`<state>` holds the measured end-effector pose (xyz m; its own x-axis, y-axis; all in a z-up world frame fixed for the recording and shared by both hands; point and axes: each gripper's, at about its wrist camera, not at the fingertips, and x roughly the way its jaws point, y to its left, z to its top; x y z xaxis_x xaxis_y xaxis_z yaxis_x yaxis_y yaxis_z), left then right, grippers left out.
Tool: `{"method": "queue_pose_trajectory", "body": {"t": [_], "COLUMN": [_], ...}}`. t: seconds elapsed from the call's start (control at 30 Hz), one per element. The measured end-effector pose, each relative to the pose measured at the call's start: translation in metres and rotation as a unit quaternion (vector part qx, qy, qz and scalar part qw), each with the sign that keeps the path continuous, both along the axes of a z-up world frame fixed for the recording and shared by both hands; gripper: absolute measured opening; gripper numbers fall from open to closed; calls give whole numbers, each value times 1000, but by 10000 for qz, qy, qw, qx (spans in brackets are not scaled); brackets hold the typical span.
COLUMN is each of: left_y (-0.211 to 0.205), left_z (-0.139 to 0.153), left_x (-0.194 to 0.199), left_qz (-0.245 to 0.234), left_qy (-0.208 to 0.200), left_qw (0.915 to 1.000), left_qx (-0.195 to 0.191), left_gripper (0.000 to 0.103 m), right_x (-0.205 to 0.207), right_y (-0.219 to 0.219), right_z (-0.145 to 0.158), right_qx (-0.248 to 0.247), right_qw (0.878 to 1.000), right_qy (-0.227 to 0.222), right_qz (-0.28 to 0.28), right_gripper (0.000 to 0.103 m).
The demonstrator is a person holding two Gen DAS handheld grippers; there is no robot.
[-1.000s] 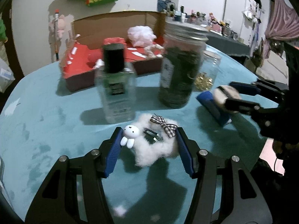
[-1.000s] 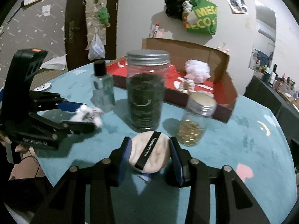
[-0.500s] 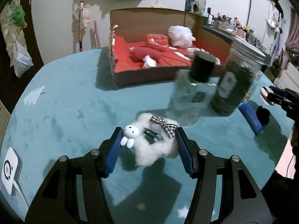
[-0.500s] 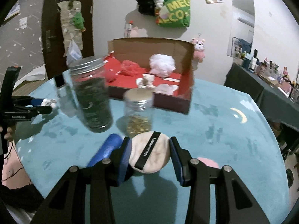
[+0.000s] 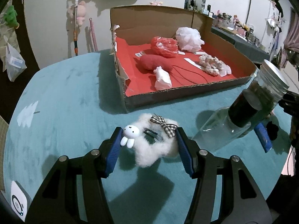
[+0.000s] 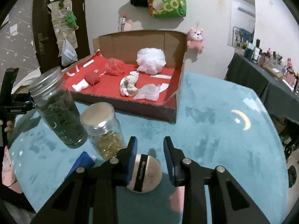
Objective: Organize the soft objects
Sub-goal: 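Lift and carry the plush bunny and powder puff over the box with both tools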
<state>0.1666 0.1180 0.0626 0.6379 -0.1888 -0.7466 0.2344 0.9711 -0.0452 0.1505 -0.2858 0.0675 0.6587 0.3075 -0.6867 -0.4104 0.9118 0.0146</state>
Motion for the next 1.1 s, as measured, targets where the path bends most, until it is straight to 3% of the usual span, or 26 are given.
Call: {"method": "queue_pose_trajectory", "body": {"t": [0.13,0.23,0.27,0.3,0.57,0.77,0.87,0.9,1.1], "left_y": [0,-4,-6,-7,-19,-27,-26,-26,-27], "left_z": [-5,-8,-9,-10,-27,-32,-32,-32,-23], "left_x": [-4,-14,-19,-22,-38,-37,-38,-39,-53], "left_qz": [-65,-191,-227,-241,-168,-122,-91,-80,-53], "left_qy": [60,103,113,115,204,139,100,78,19], "left_qw": [9999,9995,9993,9993,9996,9997,9998,9998,9999], "left_qx": [-57,-230,-272,-277,-93,181,173,169,132], "left_gripper": [55,56,56,57,65,66,60,56,56], "right_x": [-6,-16,-20,-22,-17,-6,-7,-9,-25], "right_y": [-5,-8,-8,-8,-6,2,7,8,9], "right_z": [-5,-8,-10,-11,-22,-30,-32,-32,-17], "right_qx": [34,139,119,101,18,-228,-262,-313,-171], "right_qw": [9999,9996,9996,9996,9988,9975,9975,9977,9990], "right_qy": [138,246,257,250,440,625,648,598,405], "right_qz": [43,85,73,56,-206,-234,-111,-105,-34], "right_gripper": [32,56,69,74,79,78,51,50,48]}}
